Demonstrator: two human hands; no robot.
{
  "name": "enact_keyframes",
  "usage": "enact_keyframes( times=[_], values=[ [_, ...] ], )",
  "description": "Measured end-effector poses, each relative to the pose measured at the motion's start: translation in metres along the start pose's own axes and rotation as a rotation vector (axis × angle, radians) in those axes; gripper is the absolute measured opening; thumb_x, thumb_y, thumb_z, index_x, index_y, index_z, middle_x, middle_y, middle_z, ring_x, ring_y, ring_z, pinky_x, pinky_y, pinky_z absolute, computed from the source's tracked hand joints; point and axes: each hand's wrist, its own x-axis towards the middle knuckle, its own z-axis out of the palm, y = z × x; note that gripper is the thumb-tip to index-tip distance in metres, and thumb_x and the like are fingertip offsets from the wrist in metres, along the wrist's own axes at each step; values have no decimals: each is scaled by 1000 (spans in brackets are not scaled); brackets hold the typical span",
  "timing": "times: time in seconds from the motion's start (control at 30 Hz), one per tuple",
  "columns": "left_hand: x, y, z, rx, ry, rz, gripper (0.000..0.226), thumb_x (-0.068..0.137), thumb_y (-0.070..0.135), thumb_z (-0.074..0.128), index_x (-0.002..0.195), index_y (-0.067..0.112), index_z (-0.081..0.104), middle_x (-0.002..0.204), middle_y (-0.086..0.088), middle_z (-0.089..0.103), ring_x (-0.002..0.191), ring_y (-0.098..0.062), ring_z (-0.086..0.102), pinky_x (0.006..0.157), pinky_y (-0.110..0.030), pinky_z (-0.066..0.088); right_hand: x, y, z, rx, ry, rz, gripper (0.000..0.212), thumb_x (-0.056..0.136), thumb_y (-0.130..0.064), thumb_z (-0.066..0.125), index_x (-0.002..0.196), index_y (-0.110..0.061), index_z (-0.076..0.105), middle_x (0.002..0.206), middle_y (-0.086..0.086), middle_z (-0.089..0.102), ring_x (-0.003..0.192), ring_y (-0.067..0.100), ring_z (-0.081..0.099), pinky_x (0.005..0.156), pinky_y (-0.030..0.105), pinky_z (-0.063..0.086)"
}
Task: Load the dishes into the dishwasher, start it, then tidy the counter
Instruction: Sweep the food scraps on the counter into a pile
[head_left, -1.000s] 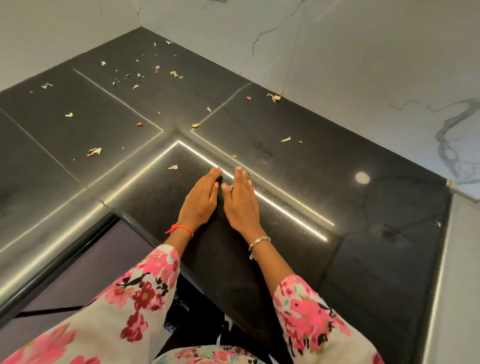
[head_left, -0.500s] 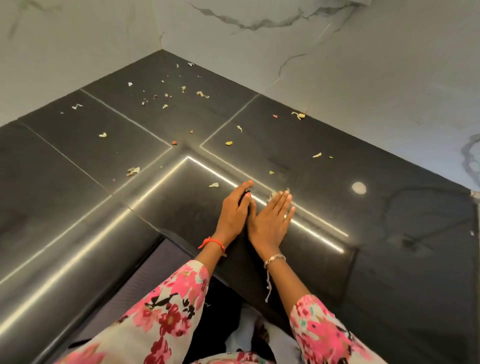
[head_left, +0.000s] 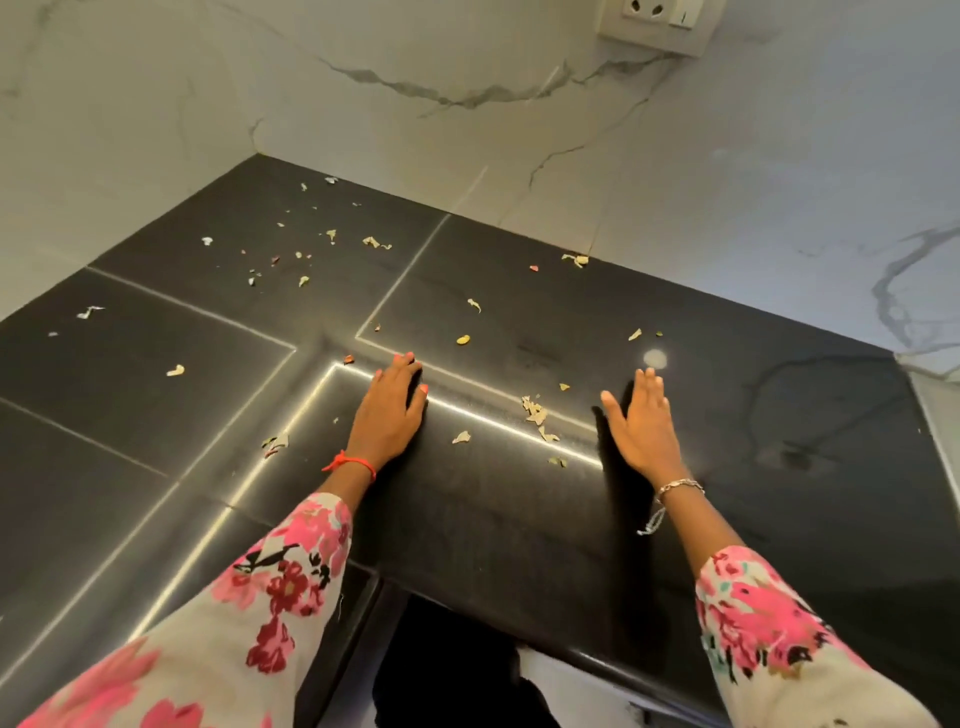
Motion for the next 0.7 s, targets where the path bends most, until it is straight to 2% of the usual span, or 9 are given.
enact_keyframes(
  times=[0.17,0.23,0.3,0.37,0.4,0.47,0.5,0.6,0.7],
  values=[
    [7,-5,10,145,78,19,44,97,25,44,139,13,41,151,-1,33,142,-15,23,117,-30,11,-2,-28,23,-137,84,57,82,93,-61,20,148,-3,6,158,10,0,146,19,-5,119,38,-5],
    [8,-6,11,169,83,18,44,98,28,43,140,14,40,151,0,32,142,-14,24,117,-30,12,-13,-51,38,-114,72,-33,90,86,-69,9,149,-5,6,158,8,0,146,17,-6,117,35,-9],
    [8,-7,11,191,87,13,46,98,29,42,141,14,39,152,1,31,142,-14,24,117,-28,10,-24,-70,49,-72,-1,-200,92,83,-73,5,150,-10,4,158,1,-2,145,12,-9,116,31,-12],
    [8,-6,12,206,87,5,47,98,30,41,143,15,36,153,2,28,142,-14,22,116,-25,7,-18,-80,48,79,-124,-342,79,89,-65,14,150,-16,2,157,-5,-5,143,6,-12,118,30,-9],
    [8,-5,12,208,87,3,48,98,30,41,143,15,35,154,2,26,143,-13,21,115,-23,5,-8,-81,43,216,-158,-357,71,93,-57,21,150,-18,3,157,-7,-4,143,4,-10,118,29,-5],
    [7,-4,11,195,87,-8,50,98,30,42,144,15,33,155,1,23,144,-12,16,115,-22,4,20,-72,30,396,-71,-309,63,98,-43,32,150,-16,9,158,-5,2,144,7,-6,118,27,-1],
    [7,-3,10,184,88,-18,50,98,30,43,144,15,33,155,1,21,144,-11,14,115,-23,4,39,-62,20,377,13,-266,61,99,-39,34,150,-13,12,158,-1,4,145,10,-4,118,28,-1],
    [7,1,8,180,85,-41,52,98,31,43,145,16,31,156,2,18,144,-10,11,116,-23,4,94,-20,-6,128,137,-94,64,99,-41,32,148,-4,15,158,11,3,146,22,-3,120,37,1],
    [6,4,7,180,82,-55,53,98,32,42,146,18,28,156,4,16,144,-8,10,115,-21,3,122,12,-19,-55,52,52,72,97,-49,28,148,-1,11,157,16,2,146,27,-1,120,43,3]
  ],
)
